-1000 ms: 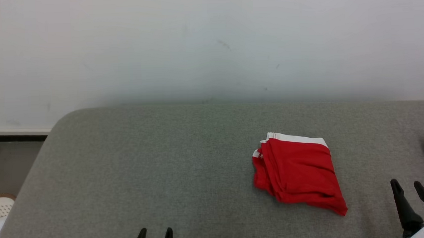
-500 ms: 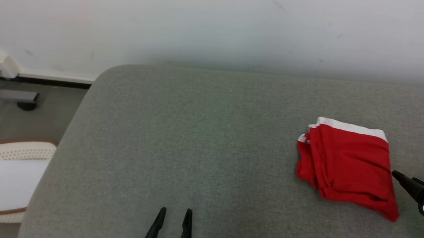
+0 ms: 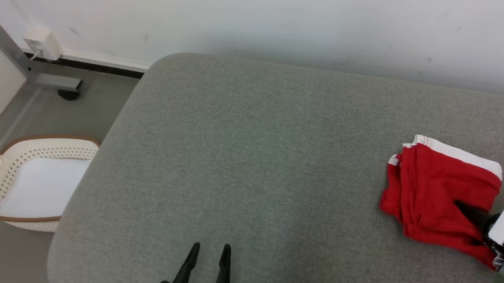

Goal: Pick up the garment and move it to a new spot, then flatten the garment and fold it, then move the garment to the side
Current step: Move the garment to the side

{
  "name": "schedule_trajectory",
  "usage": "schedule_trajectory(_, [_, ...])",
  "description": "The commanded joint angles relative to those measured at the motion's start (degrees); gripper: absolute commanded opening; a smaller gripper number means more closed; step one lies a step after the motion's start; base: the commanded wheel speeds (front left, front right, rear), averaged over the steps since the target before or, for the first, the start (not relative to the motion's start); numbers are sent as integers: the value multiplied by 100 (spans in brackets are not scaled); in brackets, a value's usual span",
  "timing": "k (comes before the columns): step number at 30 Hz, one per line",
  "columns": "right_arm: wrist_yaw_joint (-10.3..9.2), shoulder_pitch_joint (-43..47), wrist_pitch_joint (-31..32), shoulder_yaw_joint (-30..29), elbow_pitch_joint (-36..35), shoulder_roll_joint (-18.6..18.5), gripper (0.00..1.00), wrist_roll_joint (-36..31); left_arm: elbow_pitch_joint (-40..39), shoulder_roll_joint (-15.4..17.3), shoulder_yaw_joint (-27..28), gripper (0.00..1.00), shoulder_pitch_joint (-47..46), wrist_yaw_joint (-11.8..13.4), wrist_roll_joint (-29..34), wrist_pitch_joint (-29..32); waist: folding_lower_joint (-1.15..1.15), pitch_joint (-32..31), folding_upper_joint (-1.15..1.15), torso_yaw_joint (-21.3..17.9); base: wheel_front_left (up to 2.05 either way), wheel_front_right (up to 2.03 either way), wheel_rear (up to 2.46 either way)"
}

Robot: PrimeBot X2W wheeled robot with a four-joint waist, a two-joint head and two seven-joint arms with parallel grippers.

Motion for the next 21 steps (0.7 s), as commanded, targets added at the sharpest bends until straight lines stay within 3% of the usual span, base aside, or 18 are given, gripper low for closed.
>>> schedule_trajectory(1, [-12,33,58,88,-39,85,0,60,-17,21,12,100,-23,20,-33,0,-1,-28,0,-95,0,0,0])
schedule_trajectory(10, [-12,-175,-29,335,-464,-278,0,-218,-68,20,136,100,-46,-3,-1,0,-1,-33,0,-928,0,0,0])
schedule_trajectory(15, [-12,-354,-143,518,-737,-700,0,-641,-64,20,115,100,-179,-35,11,0,-1,84,0,-1584,0,0,0])
schedule_trajectory(21, [-12,-668,-402,727,-934,-1195,0,-1270,-21,21,38,100,-444,-76,71,0,-1,387,0,-2078,0,0,0])
